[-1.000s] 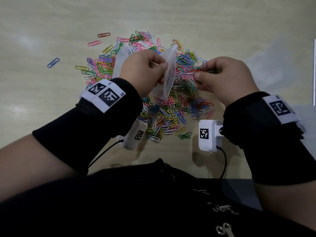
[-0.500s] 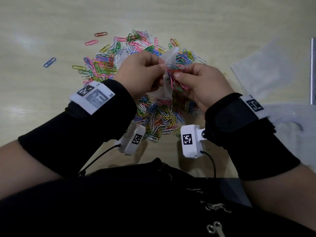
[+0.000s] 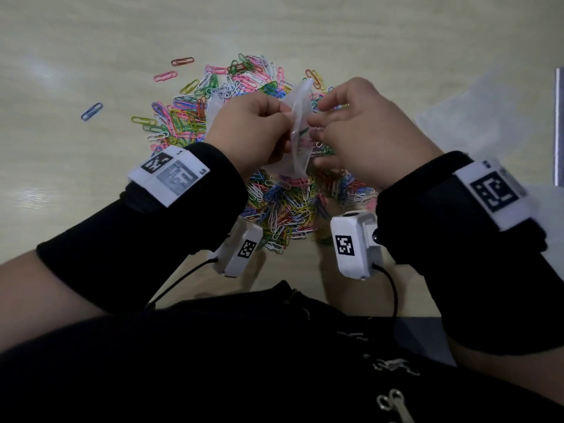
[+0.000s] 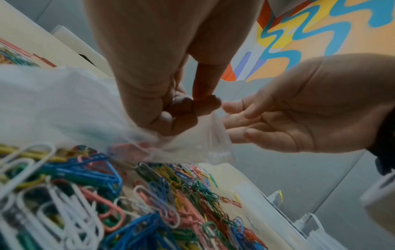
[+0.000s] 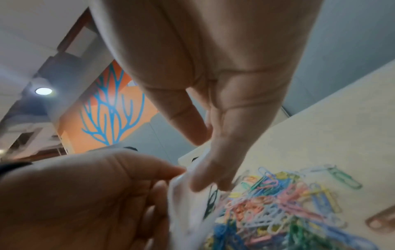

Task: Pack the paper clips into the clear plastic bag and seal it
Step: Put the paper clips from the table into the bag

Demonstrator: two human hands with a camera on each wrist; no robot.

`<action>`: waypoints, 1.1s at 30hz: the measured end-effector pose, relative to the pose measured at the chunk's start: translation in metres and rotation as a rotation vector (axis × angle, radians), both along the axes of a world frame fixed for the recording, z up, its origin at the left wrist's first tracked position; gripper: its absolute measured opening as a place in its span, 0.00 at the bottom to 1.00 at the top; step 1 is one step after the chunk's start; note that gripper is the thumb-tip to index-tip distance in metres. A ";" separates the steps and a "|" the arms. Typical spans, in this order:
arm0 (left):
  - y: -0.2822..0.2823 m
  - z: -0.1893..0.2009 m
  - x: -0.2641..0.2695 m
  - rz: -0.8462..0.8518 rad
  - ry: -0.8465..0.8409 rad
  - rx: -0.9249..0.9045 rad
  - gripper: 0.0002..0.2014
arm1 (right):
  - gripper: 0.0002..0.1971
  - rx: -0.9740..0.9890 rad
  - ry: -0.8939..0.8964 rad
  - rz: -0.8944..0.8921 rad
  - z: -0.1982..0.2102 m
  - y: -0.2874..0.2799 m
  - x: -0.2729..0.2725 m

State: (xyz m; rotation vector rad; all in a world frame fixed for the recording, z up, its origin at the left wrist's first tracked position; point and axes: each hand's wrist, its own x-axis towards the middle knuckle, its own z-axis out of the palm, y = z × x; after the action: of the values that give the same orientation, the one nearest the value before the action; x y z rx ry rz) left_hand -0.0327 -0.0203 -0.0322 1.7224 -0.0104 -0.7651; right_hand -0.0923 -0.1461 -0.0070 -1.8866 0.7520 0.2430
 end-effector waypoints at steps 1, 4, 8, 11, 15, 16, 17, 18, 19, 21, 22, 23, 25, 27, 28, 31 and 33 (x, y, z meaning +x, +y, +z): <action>0.001 0.000 0.001 -0.001 -0.005 0.010 0.13 | 0.12 -0.026 -0.051 -0.024 0.000 -0.003 -0.002; 0.004 -0.001 0.003 -0.009 -0.033 0.049 0.14 | 0.08 -0.299 -0.095 -0.046 -0.009 -0.016 -0.006; 0.007 0.001 0.004 -0.068 -0.142 0.109 0.13 | 0.38 -0.544 0.170 0.348 -0.028 -0.020 -0.016; 0.007 0.001 0.005 -0.098 -0.204 0.127 0.11 | 0.41 -0.670 0.221 0.530 -0.035 -0.014 -0.021; 0.007 0.000 0.007 -0.115 -0.210 0.137 0.10 | 0.19 -0.770 0.112 0.454 -0.043 -0.009 -0.021; 0.006 0.000 0.007 -0.120 -0.197 0.135 0.10 | 0.16 -0.764 0.082 0.440 -0.044 -0.008 -0.022; 0.006 0.001 0.007 -0.122 -0.180 0.129 0.10 | 0.15 -0.747 0.064 0.429 -0.045 -0.007 -0.023; 0.005 0.001 0.007 -0.119 -0.163 0.124 0.10 | 0.15 -0.727 0.055 0.417 -0.046 -0.008 -0.023; 0.005 0.002 0.007 -0.114 -0.151 0.123 0.10 | 0.16 -0.706 0.054 0.405 -0.045 -0.010 -0.023; 0.005 0.001 0.007 -0.108 -0.150 0.134 0.10 | 0.15 -0.671 0.059 0.376 -0.043 -0.014 -0.022; 0.004 0.001 0.007 -0.105 -0.154 0.139 0.09 | 0.13 -0.652 0.052 0.345 -0.042 -0.016 -0.021; 0.004 0.001 0.007 -0.100 -0.155 0.139 0.09 | 0.11 -0.618 0.037 0.291 -0.040 -0.018 -0.021; 0.004 0.001 0.007 -0.084 -0.149 0.134 0.09 | 0.09 -0.494 0.006 0.142 -0.036 -0.024 -0.022; 0.004 0.001 0.007 -0.066 -0.142 0.123 0.08 | 0.10 -0.315 -0.024 0.004 -0.031 -0.028 -0.023; 0.005 0.001 0.006 -0.060 -0.135 0.110 0.09 | 0.09 -0.197 -0.057 -0.063 -0.027 -0.028 -0.023; 0.005 0.000 0.005 -0.061 -0.121 0.074 0.11 | 0.09 0.212 -0.193 -0.211 -0.013 -0.026 -0.021; 0.005 -0.003 0.004 -0.064 -0.116 0.085 0.11 | 0.08 0.452 -0.220 -0.252 -0.007 -0.019 -0.018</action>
State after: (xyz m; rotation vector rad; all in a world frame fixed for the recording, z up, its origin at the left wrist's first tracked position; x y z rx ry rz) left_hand -0.0291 -0.0151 -0.0352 1.8529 -0.1150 -0.7203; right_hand -0.1101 -0.1655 -0.0141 -1.3513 0.7067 0.0380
